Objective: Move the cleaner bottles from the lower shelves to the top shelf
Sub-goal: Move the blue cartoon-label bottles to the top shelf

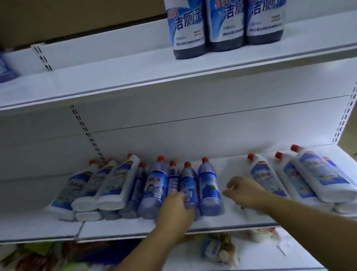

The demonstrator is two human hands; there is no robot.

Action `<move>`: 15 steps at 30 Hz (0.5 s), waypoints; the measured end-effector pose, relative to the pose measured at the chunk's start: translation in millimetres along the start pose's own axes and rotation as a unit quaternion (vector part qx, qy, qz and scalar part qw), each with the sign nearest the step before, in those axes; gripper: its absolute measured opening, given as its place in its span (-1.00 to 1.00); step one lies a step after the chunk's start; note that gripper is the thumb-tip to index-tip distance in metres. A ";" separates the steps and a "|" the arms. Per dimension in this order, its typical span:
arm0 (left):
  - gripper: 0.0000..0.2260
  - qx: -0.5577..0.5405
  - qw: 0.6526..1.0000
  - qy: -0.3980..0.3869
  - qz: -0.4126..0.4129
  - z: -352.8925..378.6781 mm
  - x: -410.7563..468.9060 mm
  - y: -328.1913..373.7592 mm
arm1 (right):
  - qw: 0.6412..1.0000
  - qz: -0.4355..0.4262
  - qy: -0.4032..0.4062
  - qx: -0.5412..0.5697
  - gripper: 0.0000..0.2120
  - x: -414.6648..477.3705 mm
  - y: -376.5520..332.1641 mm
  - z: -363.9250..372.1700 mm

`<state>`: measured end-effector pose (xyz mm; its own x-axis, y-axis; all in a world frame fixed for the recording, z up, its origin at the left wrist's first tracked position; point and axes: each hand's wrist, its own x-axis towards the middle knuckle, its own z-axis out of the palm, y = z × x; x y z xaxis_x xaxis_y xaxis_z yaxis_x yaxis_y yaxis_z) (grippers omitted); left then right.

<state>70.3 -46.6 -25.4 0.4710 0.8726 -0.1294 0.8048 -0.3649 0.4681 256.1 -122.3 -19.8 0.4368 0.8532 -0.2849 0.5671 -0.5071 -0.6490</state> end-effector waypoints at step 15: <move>-0.80 -0.059 0.998 0.028 0.016 37.8 48.3 5.3 | 0.927 0.219 -0.123 0.278 -0.61 60.5 8.2 37.7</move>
<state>110.9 -18.7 -62.2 0.4728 0.8788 -0.0649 0.7400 -0.3560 0.5706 260.9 -70.3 -68.9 0.3295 0.6171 -0.7146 -0.1041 -0.7284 -0.6771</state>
